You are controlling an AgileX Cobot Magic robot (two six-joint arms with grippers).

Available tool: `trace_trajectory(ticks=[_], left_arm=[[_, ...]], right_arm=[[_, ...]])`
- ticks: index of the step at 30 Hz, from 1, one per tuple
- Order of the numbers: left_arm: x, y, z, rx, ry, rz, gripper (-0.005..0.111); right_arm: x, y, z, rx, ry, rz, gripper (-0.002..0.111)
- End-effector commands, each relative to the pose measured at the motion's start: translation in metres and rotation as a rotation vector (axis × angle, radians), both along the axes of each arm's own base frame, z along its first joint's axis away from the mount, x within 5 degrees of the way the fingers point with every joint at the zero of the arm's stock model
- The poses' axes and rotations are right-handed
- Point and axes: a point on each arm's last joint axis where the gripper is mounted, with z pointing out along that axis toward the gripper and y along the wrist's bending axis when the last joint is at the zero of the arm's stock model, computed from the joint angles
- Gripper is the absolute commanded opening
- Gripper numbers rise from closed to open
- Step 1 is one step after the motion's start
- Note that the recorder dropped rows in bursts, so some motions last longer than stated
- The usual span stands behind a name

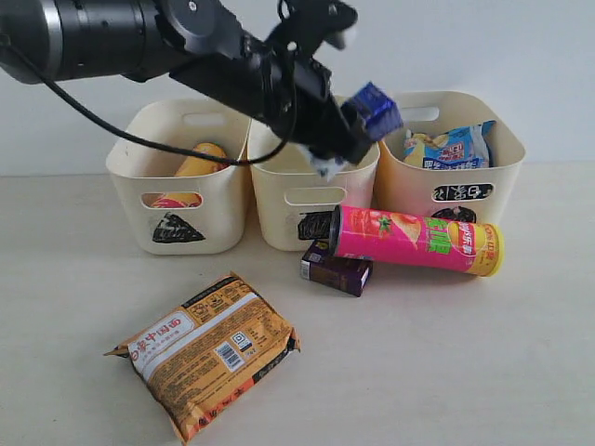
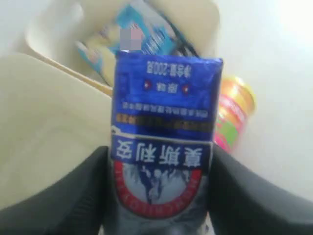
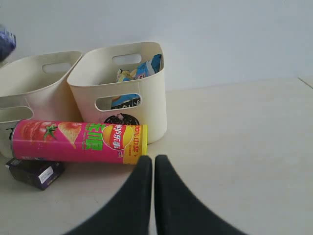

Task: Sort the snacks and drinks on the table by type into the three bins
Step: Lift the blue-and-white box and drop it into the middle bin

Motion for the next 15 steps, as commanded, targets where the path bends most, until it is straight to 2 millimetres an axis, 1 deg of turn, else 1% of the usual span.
trace_trajectory(ticks=[1, 5, 8, 11, 15], left_arm=[[0.012, 0.003, 0.03, -0.267, -0.068, 0.211, 0.004], [0.023, 0.004, 0.033, -0.361, -0.146, 0.291, 0.004], [0.032, 0.004, 0.028, -0.401, -0.214, 0.333, 0.004], [0.041, 0.003, 0.019, -0.425, -0.266, 0.37, 0.004], [0.049, 0.001, 0.003, -0.421, -0.279, 0.393, 0.004]], right_arm=[[0.0, 0.0, -0.001, -0.005, 0.002, 0.004, 0.0], [0.0, 0.0, -0.001, -0.005, 0.002, 0.004, 0.0], [0.0, 0.0, -0.001, -0.005, 0.002, 0.004, 0.0], [0.0, 0.0, -0.001, -0.005, 0.002, 0.004, 0.0], [0.0, 0.0, -0.001, -0.005, 0.002, 0.004, 0.0]])
